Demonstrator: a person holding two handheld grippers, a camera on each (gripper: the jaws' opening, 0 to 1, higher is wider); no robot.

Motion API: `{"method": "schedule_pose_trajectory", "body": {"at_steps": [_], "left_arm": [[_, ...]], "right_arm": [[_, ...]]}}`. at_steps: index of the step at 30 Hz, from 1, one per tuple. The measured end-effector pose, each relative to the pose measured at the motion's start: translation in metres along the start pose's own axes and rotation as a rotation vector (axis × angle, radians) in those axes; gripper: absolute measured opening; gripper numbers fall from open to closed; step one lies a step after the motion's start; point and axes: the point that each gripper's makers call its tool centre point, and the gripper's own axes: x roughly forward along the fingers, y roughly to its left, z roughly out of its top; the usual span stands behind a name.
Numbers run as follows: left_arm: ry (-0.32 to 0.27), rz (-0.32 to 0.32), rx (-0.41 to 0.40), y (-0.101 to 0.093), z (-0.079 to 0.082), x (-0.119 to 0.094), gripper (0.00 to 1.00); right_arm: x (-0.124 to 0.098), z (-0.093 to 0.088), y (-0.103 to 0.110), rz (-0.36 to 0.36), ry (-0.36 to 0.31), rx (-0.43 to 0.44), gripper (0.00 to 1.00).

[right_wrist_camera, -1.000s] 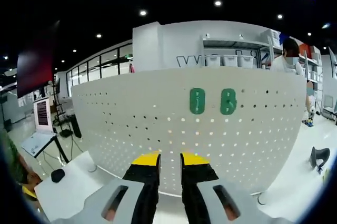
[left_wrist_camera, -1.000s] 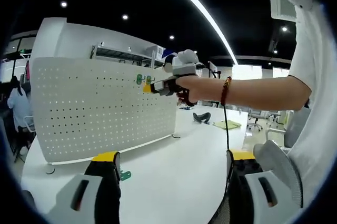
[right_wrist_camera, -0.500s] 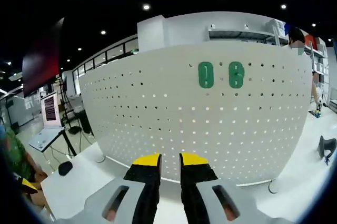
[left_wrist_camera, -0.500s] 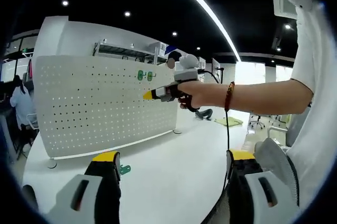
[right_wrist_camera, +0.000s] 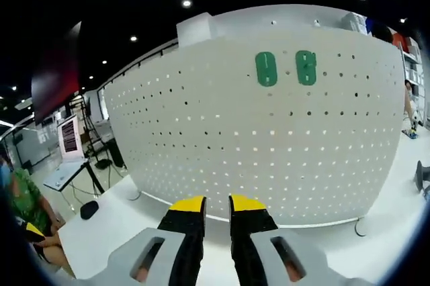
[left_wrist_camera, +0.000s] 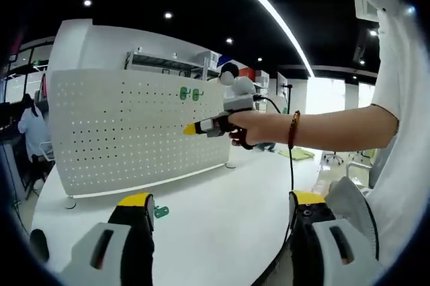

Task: Insert the hook assembly into the mounting plate slot until the hook locks in place.

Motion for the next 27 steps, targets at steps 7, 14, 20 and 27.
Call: {"method": "schedule_pose_trajectory", "body": {"at_steps": [7,14,20,27], "left_arm": [[-0.009,0.035,-0.042,0.002,0.001,0.003,0.85],[-0.015,0.051,-0.050,0.003,0.003,0.004,0.87],[-0.003,0.058,-0.060,0.007,-0.001,0.005,0.87],[0.001,0.070,-0.076,0.015,-0.004,0.006,0.87]], "right_arm": [[0.008,-0.014,0.002,0.035,0.020,0.026,0.14],[0.020,-0.035,0.011,0.074,0.070,0.051,0.16],[0.029,-0.048,0.019,0.093,0.100,0.065,0.16],[0.044,-0.066,0.027,0.119,0.149,0.066,0.16]]}}
